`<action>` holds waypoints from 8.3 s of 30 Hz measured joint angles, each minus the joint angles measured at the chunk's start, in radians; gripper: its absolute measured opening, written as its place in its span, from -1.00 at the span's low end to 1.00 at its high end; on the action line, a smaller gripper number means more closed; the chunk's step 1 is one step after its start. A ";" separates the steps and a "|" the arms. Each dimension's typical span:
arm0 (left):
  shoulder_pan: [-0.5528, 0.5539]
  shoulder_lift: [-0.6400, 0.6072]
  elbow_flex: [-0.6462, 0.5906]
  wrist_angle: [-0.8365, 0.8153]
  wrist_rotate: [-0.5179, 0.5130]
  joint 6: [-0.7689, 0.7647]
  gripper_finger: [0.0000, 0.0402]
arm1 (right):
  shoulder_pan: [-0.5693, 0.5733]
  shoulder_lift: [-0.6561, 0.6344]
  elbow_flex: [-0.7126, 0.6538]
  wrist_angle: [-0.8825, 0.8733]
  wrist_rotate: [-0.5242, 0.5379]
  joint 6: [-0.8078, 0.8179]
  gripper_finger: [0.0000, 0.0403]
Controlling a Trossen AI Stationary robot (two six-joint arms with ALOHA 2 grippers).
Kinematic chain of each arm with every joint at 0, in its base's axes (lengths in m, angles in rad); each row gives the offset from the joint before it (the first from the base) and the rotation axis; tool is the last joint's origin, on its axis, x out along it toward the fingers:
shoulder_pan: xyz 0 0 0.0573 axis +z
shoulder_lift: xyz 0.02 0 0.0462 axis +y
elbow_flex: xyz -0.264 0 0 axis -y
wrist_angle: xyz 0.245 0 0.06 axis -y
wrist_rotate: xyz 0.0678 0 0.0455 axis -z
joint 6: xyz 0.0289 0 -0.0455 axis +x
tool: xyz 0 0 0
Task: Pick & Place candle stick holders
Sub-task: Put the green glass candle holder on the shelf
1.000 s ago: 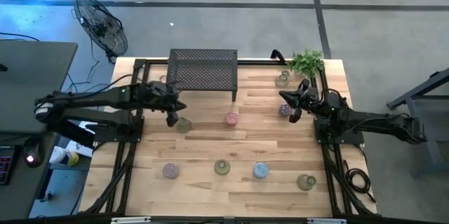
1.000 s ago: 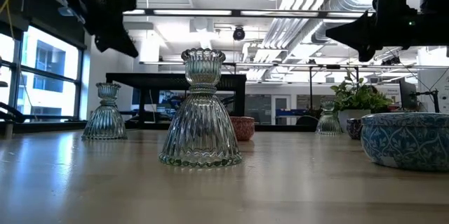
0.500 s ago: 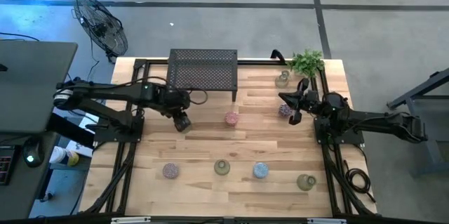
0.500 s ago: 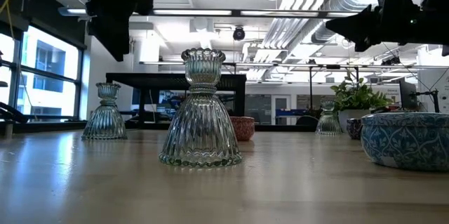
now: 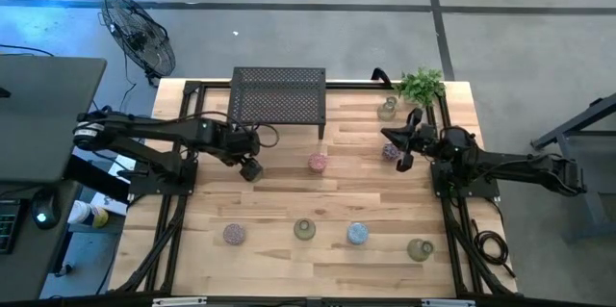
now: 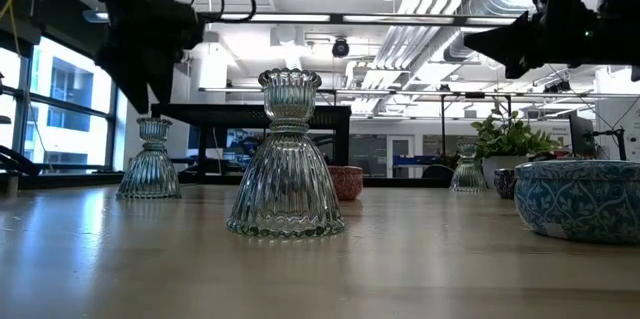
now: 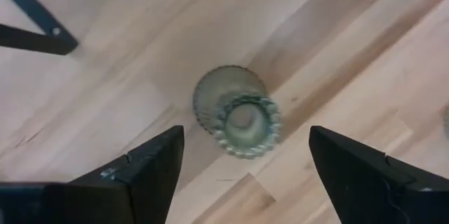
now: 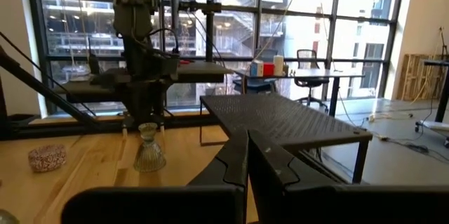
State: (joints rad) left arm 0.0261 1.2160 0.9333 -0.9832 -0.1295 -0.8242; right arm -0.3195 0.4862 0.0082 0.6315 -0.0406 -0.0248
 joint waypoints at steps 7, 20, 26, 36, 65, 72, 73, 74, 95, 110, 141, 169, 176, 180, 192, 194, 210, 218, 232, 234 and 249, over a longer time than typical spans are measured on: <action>0.000 0.031 -0.045 0.067 -0.008 0.002 0.51 | 0.000 0.000 0.000 0.001 0.000 0.001 -1.00; 0.000 0.158 -0.046 0.107 0.024 0.072 0.15 | 0.000 0.005 0.000 0.009 0.009 -0.002 -1.00; 0.000 0.156 -0.035 0.115 0.034 0.091 -0.18 | 0.000 0.005 0.000 -0.001 0.009 -0.002 -1.00; 0.000 0.156 0.107 -0.035 0.075 0.163 -0.16 | 0.000 0.005 0.000 -0.006 0.010 -0.002 -1.00; 0.812 0.440 0.956 -0.438 0.139 0.740 -0.15 | 0.000 0.005 0.000 -0.014 0.003 0.012 -1.00; 0.888 0.566 1.019 -0.470 0.133 0.796 -0.17 | 0.000 0.005 0.000 -0.030 -0.002 0.017 -1.00; 0.894 0.573 1.019 -0.460 0.128 0.797 -0.17 | 0.000 0.005 0.000 -0.032 -0.002 0.017 -1.00; 0.900 0.580 1.019 -0.452 0.123 0.798 -0.17 | 0.000 0.005 0.000 -0.034 -0.002 0.017 -1.00; 0.909 0.631 1.019 -0.393 0.068 0.794 -0.15 | 0.000 0.005 0.000 -0.041 -0.001 0.021 -1.00; 0.923 0.634 1.019 -0.372 0.076 0.793 -0.15 | 0.000 0.005 0.000 -0.041 -0.001 0.021 -1.00; 0.923 0.634 1.018 -0.409 0.007 0.801 0.11 | 0.000 0.005 0.000 -0.043 -0.001 0.021 -1.00; 0.592 0.169 0.793 -0.186 -0.081 0.847 -0.60 | 0.000 0.005 0.000 -0.043 0.000 0.017 -1.00; 0.287 -0.119 0.206 0.441 -0.122 0.880 -0.98 | 0.000 0.005 0.000 -0.043 0.000 0.025 -1.00; 0.170 -0.258 -0.108 0.809 -0.103 0.904 -0.94 | 0.000 0.006 0.000 -0.036 0.000 0.048 -1.00; 0.111 -0.308 -0.548 1.368 0.115 0.800 -0.99 | 0.012 0.007 0.043 -0.019 -0.030 0.175 -1.00; 0.111 -0.308 -0.635 1.541 0.153 0.805 -0.98 | 0.037 0.006 0.074 -0.079 -0.009 0.175 -1.00; 0.111 -0.308 -0.793 1.786 0.142 0.867 -0.98 | 0.340 0.168 0.424 -0.760 0.424 0.368 -1.00; 0.111 -0.308 -0.793 1.771 0.138 0.881 -0.98 | 0.435 0.295 0.499 -0.914 0.558 0.637 -1.00; 0.111 -0.308 -0.793 1.707 0.137 0.887 -0.98 | 0.583 0.646 0.700 -0.911 0.547 0.732 -1.00; 0.111 -0.308 -0.793 1.683 0.137 0.894 -0.98 | 0.589 0.672 0.714 -0.911 0.547 0.727 -1.00; 0.113 -0.308 -0.788 1.700 0.040 0.861 -0.98 | 0.564 0.714 0.719 -0.862 0.439 0.728 -1.00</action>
State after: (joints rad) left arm 0.1390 0.9077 0.1452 0.7167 -0.0892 0.0364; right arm 0.2447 1.1999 0.7269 -0.2310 0.3979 0.7027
